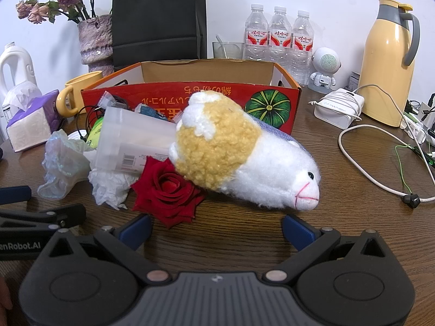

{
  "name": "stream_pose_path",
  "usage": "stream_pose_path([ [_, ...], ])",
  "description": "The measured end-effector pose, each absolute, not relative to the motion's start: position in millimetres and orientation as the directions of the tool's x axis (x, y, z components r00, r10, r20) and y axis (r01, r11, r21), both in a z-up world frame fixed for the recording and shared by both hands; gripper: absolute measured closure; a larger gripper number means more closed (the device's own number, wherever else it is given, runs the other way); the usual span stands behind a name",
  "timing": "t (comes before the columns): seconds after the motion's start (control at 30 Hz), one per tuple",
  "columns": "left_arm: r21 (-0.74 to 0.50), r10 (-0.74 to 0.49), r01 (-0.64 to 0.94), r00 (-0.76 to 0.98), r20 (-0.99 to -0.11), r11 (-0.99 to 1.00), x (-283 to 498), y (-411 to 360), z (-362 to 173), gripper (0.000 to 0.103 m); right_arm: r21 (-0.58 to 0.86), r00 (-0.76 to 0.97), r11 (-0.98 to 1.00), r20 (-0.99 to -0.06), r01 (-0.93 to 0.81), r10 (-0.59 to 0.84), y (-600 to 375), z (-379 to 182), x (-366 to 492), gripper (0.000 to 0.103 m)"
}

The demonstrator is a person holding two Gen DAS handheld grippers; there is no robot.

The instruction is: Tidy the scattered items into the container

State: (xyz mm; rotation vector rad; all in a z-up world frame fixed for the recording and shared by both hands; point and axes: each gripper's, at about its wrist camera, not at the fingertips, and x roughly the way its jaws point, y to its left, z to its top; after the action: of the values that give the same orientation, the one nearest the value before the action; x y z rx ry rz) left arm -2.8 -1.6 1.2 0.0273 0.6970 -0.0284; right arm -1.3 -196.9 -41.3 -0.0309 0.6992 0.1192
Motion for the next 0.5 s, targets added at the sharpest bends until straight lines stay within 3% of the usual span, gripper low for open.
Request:
stream_pose_path([
  [0.5,0.015,-0.018,0.036,0.767,-0.642,0.999,-2.8,-1.5,1.2,0.000,0.012,0.759,0.993,-0.643,-0.120,0.099,-196.2,-42.4,-1.5,0.000],
])
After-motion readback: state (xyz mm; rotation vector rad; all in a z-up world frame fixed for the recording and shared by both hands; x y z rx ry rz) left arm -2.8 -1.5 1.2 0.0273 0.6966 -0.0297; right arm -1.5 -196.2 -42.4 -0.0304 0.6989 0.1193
